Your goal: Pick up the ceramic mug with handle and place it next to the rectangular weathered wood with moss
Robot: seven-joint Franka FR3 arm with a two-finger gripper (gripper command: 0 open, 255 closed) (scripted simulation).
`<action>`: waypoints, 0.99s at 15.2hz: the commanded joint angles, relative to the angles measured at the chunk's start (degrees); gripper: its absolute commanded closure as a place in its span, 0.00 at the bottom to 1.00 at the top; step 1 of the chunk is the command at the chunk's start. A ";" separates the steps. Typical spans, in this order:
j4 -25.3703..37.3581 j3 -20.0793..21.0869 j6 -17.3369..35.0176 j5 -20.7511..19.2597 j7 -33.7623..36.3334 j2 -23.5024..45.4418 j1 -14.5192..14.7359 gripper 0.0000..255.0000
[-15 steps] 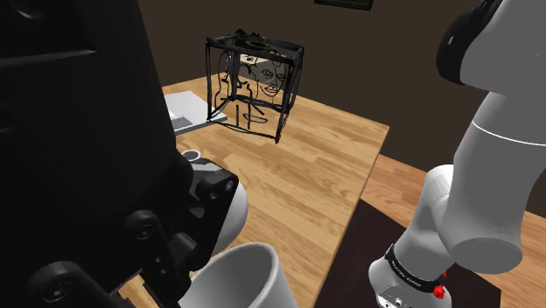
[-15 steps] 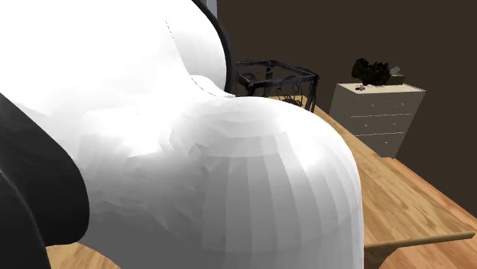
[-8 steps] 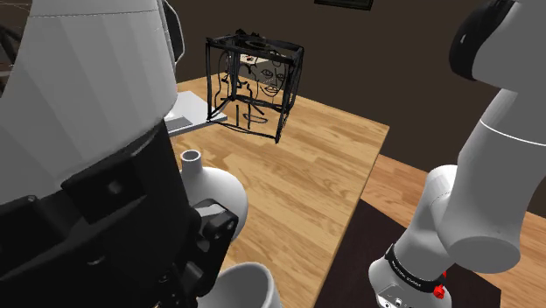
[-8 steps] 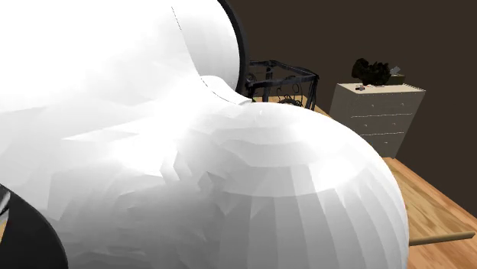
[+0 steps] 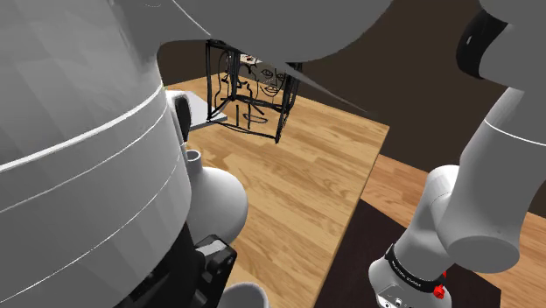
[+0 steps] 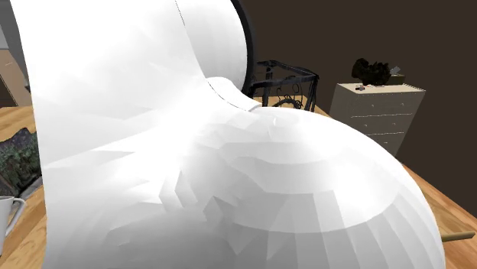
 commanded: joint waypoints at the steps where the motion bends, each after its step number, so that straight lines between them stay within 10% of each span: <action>1: -1.83 -0.06 1.78 0.07 -0.17 -0.12 -0.10 1.00; 15: -10.18 -0.17 10.33 -0.16 -0.35 0.18 -0.17 1.00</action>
